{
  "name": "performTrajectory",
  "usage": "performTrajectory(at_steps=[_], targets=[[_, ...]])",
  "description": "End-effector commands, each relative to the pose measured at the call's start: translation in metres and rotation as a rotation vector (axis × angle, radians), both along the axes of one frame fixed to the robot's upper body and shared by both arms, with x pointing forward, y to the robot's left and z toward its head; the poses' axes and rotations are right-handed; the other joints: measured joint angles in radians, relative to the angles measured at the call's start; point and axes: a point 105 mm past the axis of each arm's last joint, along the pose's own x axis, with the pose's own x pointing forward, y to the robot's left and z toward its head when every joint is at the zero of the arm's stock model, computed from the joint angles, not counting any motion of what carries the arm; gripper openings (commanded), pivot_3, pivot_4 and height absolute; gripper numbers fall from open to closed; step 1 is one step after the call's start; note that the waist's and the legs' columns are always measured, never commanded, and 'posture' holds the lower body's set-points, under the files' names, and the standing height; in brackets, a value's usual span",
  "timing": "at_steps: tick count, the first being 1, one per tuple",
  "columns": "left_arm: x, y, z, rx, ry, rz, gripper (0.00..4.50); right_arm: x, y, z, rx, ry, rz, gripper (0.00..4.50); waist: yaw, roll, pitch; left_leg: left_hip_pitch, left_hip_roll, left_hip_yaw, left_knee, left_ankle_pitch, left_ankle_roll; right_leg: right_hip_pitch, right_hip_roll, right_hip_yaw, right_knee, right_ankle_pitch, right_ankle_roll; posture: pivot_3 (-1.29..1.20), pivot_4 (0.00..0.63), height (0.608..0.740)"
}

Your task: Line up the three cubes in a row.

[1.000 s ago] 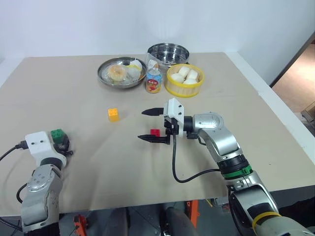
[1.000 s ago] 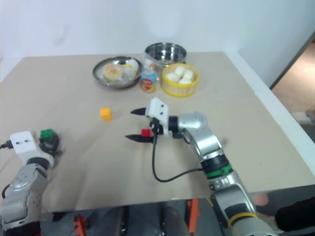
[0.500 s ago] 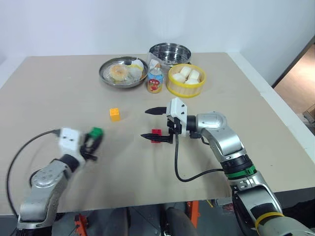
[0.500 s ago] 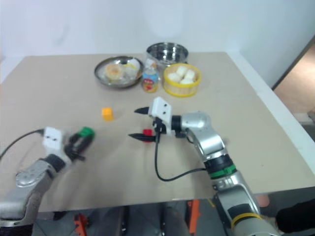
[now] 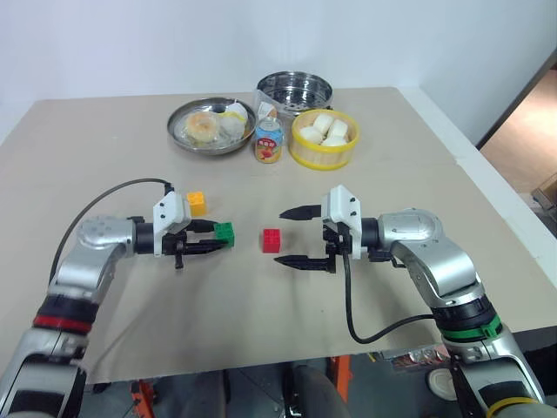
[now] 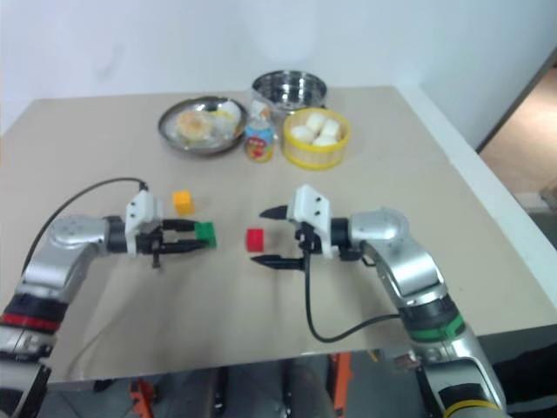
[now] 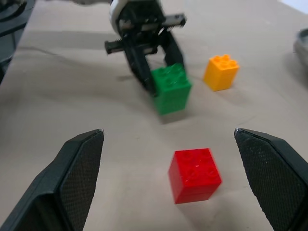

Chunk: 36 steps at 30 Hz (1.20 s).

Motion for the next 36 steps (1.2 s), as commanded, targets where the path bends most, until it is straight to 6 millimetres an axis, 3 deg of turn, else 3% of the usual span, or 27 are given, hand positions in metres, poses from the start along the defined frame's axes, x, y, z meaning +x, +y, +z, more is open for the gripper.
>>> performTrajectory(at_steps=[1,19,33,36], targets=[[0.005,-0.003,0.005,0.001,-0.039,-0.063,1.29,-0.004,0.001,0.017,0.061,-0.033,-0.002,4.50,0.000,0.000,0.000,0.000,0.000,0.000,0.000,0.000,0.000,0.000,0.000,0.000,0.000,0.000,0.000,0.00,0.150,0.740],[0.014,-0.015,-0.004,0.003,-0.126,-0.084,1.29,0.001,0.006,0.014,0.058,-0.036,0.016,4.50,0.000,0.000,0.000,-0.003,0.000,0.000,0.007,0.000,0.001,0.000,0.000,0.001,0.000,0.004,0.003,0.00,0.150,0.740],[0.019,-0.016,-0.013,0.048,-0.069,-0.090,1.29,0.001,0.004,0.010,0.042,-0.040,0.005,4.50,0.000,0.000,0.000,-0.002,0.000,0.000,0.009,0.001,0.002,0.000,0.000,0.001,0.005,0.004,0.003,0.00,0.150,0.740],[0.021,-0.015,-0.012,0.071,-0.102,-0.096,2.71,0.001,0.003,0.010,0.042,-0.044,0.002,4.50,0.000,0.000,0.000,-0.002,0.000,0.000,0.010,0.001,0.003,0.000,0.000,0.001,0.006,0.004,0.003,0.00,0.150,0.740]])
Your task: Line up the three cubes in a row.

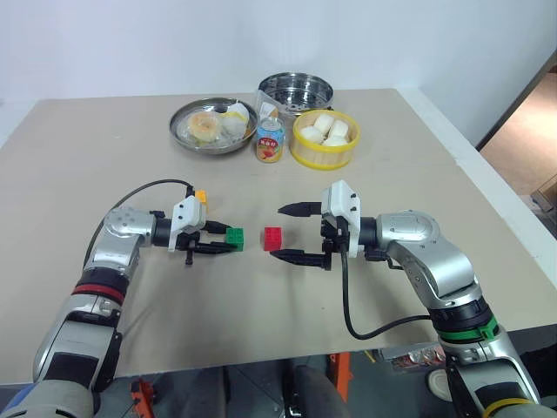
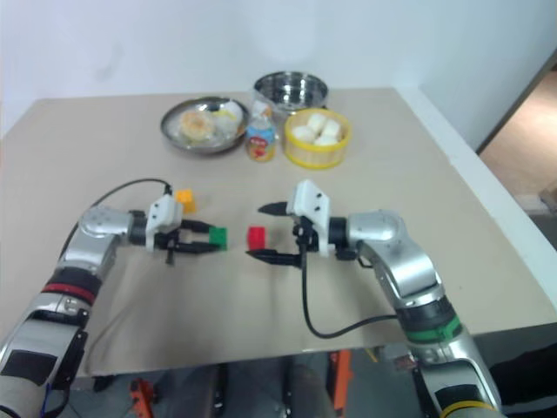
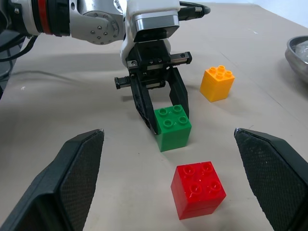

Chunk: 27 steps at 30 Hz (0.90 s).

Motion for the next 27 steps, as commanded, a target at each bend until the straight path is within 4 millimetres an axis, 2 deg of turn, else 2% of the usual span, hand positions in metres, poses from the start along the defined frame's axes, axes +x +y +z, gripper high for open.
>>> performTrajectory(at_steps=[1,4,5,6,10,15,17,19,27], targets=[[0.003,0.002,0.007,0.023,-0.050,-0.014,2.99,-0.002,0.000,0.010,0.008,-0.050,0.007,4.50,0.000,0.000,0.000,0.000,0.000,0.000,0.000,0.000,0.000,0.000,0.000,0.000,0.000,0.000,0.000,0.00,0.150,0.740],[0.005,0.004,0.015,0.018,-0.077,-0.003,4.11,-0.001,0.001,0.012,0.027,-0.045,0.004,4.50,0.000,0.000,0.000,0.000,0.000,0.000,0.000,0.000,0.000,0.000,0.000,0.000,0.000,0.000,0.000,0.00,0.150,0.740],[0.006,0.007,0.018,0.018,-0.092,0.007,4.40,-0.001,0.002,0.013,0.041,-0.040,0.002,4.50,0.000,0.000,0.000,0.000,0.000,0.000,0.000,0.000,0.000,0.000,0.000,0.000,0.000,0.000,0.000,0.00,0.150,0.740],[0.006,0.010,0.023,0.017,-0.110,0.016,4.49,0.000,0.003,0.014,0.054,-0.038,0.001,4.50,0.000,0.000,0.000,0.000,0.000,0.000,0.000,0.000,0.000,0.000,0.000,0.000,0.001,0.000,0.000,0.00,0.150,0.740],[0.002,0.019,0.037,-0.002,-0.154,0.052,4.49,0.005,0.007,0.016,0.075,-0.032,0.003,4.50,-0.001,0.000,0.000,0.000,0.000,0.000,0.000,0.000,0.000,0.000,0.000,0.000,0.001,0.000,0.000,0.00,0.150,0.740],[-0.011,0.037,0.062,-0.101,-0.155,0.201,4.49,0.016,0.014,0.016,0.099,-0.022,0.007,4.50,-0.004,0.000,0.000,0.001,0.001,0.000,0.000,0.000,0.000,0.000,0.000,0.001,0.002,0.000,0.000,0.00,0.150,0.740],[-0.017,0.045,0.079,-0.219,-0.160,0.339,4.49,0.019,0.015,0.016,0.097,-0.030,0.013,4.50,-0.003,0.000,0.000,0.001,0.002,0.001,0.000,0.000,0.000,0.000,0.001,0.001,0.002,0.000,0.000,0.00,0.150,0.740],[-0.019,0.052,0.087,-0.293,-0.176,0.467,4.49,0.021,0.015,0.015,0.097,-0.036,0.017,4.50,-0.002,0.000,0.000,0.001,0.002,0.001,0.000,0.000,0.000,0.000,0.000,0.002,0.002,0.000,0.000,0.00,0.150,0.740],[-0.003,0.073,0.082,-0.451,-0.302,1.058,4.49,0.025,0.016,0.014,0.084,-0.058,0.032,4.50,0.001,-0.001,0.000,0.003,0.001,0.001,0.002,0.001,0.001,0.002,-0.001,0.002,0.002,0.002,0.002,0.00,0.150,0.740]])
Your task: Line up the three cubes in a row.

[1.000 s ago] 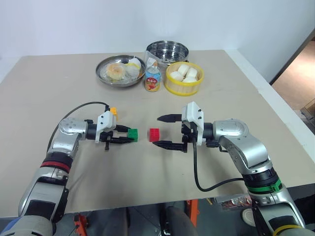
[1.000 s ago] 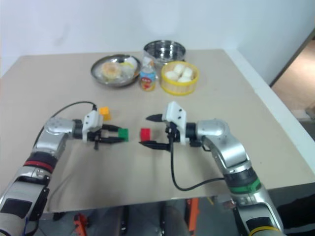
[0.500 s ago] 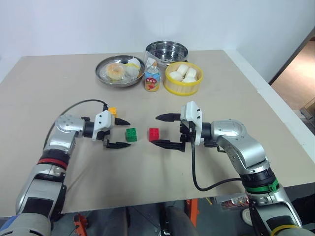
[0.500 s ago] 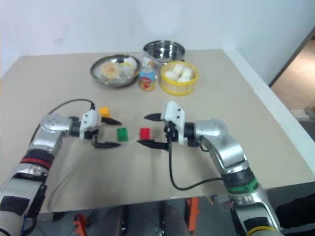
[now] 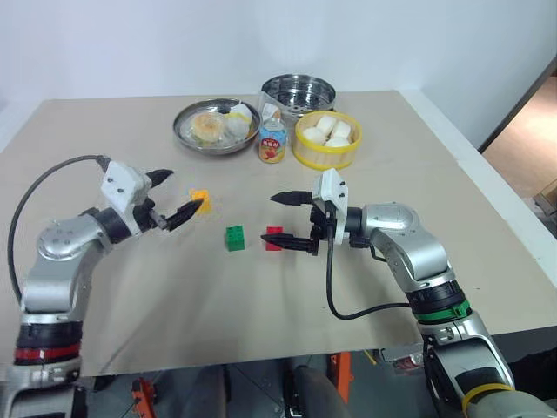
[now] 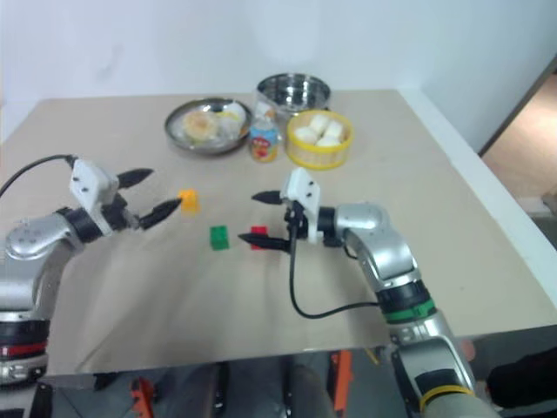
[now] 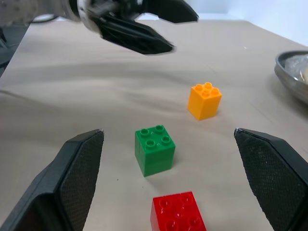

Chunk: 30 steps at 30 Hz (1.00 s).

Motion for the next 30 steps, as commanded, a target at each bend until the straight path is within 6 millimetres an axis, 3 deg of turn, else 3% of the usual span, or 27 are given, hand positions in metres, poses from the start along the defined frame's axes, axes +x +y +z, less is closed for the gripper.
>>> performTrajectory(at_steps=[1,3,6,14,30], targets=[[0.005,0.019,0.009,-0.049,-0.068,0.269,4.49,0.000,0.002,0.010,0.006,-0.054,0.018,4.50,-0.001,0.000,0.000,0.000,0.000,0.000,0.000,0.000,0.000,0.000,0.000,0.000,0.000,0.001,0.000,0.00,0.150,0.740],[0.011,0.020,0.004,-0.097,-0.061,0.364,4.49,0.001,0.001,0.009,-0.003,-0.060,0.017,4.50,-0.001,-0.001,0.000,0.000,0.000,0.000,0.000,0.001,0.001,0.000,0.001,0.000,0.000,0.002,0.000,0.00,0.150,0.740],[0.016,0.007,-0.005,-0.094,-0.054,0.407,4.49,0.001,0.000,0.008,-0.012,-0.064,0.017,4.50,-0.001,-0.001,0.000,0.000,0.000,0.000,0.000,0.002,0.002,0.000,0.001,0.000,0.000,0.003,-0.001,0.00,0.150,0.740],[0.017,-0.029,-0.025,-0.168,0.011,0.373,4.49,0.002,-0.005,0.006,-0.037,-0.077,0.007,4.50,-0.001,-0.001,-0.001,0.000,-0.001,0.000,0.000,0.002,0.002,0.000,0.001,0.001,0.000,0.004,-0.001,0.00,0.150,0.740],[0.034,-0.032,-0.039,-0.190,0.095,0.415,4.49,0.003,-0.013,0.007,-0.027,-0.073,-0.030,4.50,-0.001,-0.001,-0.001,0.000,-0.001,0.000,0.000,0.002,0.002,0.000,0.001,0.002,0.000,0.004,-0.001,0.00,0.150,0.740]])
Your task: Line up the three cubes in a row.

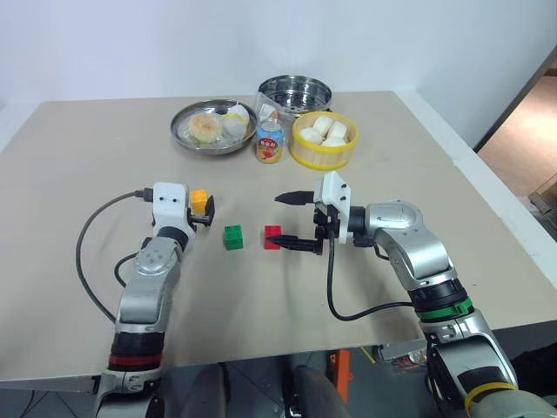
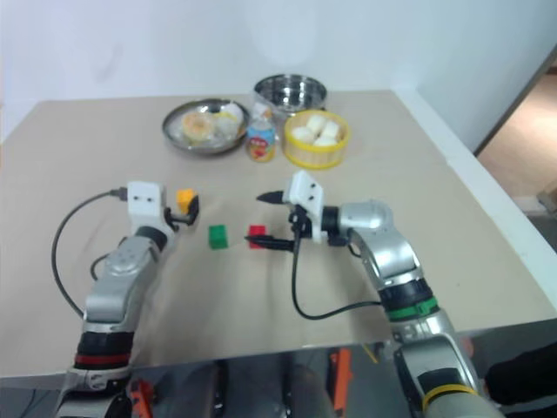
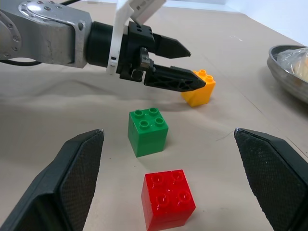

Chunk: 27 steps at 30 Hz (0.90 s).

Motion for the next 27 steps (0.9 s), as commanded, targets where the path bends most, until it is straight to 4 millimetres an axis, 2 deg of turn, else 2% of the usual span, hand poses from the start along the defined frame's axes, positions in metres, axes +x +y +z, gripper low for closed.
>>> performTrajectory(at_steps=[1,7,10,22,25,27], targets=[[0.005,-0.003,0.012,-0.005,-0.037,0.005,4.49,-0.001,-0.004,0.013,0.037,-0.035,-0.006,4.50,0.000,0.000,0.000,0.000,0.000,0.000,0.000,0.000,0.000,0.000,0.000,0.000,0.000,0.000,0.000,0.00,0.150,0.740],[0.010,-0.008,0.007,-0.001,-0.019,0.006,4.49,0.004,-0.004,0.028,0.155,0.056,-0.053,4.50,0.000,0.000,0.000,0.000,0.000,0.000,0.000,0.000,0.000,0.000,0.000,0.000,0.000,0.000,0.000,0.00,0.150,0.740],[0.011,-0.009,0.005,0.003,-0.015,0.008,4.49,0.009,-0.006,0.031,0.166,0.049,-0.084,4.50,0.000,0.000,0.000,0.000,0.000,0.000,0.000,0.000,0.000,0.000,0.000,0.000,0.000,0.000,0.000,0.00,0.150,0.740],[0.018,-0.006,0.002,0.009,-0.008,0.031,4.49,0.010,-0.007,0.024,0.129,0.003,-0.102,4.50,0.000,0.000,0.000,0.000,0.000,0.000,0.000,0.000,0.000,0.000,0.000,0.000,0.000,0.000,0.000,0.00,0.150,0.740],[0.020,-0.001,0.002,0.017,-0.011,0.040,3.79,0.010,-0.007,0.024,0.127,-0.003,-0.106,4.50,0.000,0.000,0.000,0.000,0.000,0.000,0.000,0.000,0.000,0.000,0.000,0.000,0.000,0.000,0.000,0.00,0.150,0.740],[0.021,0.002,0.001,0.021,-0.009,0.047,3.07,0.011,-0.008,0.024,0.125,-0.005,-0.108,4.50,0.000,0.000,0.000,0.000,0.000,0.000,0.000,0.000,0.000,0.000,0.000,0.000,0.000,0.000,0.000,0.00,0.150,0.740]])
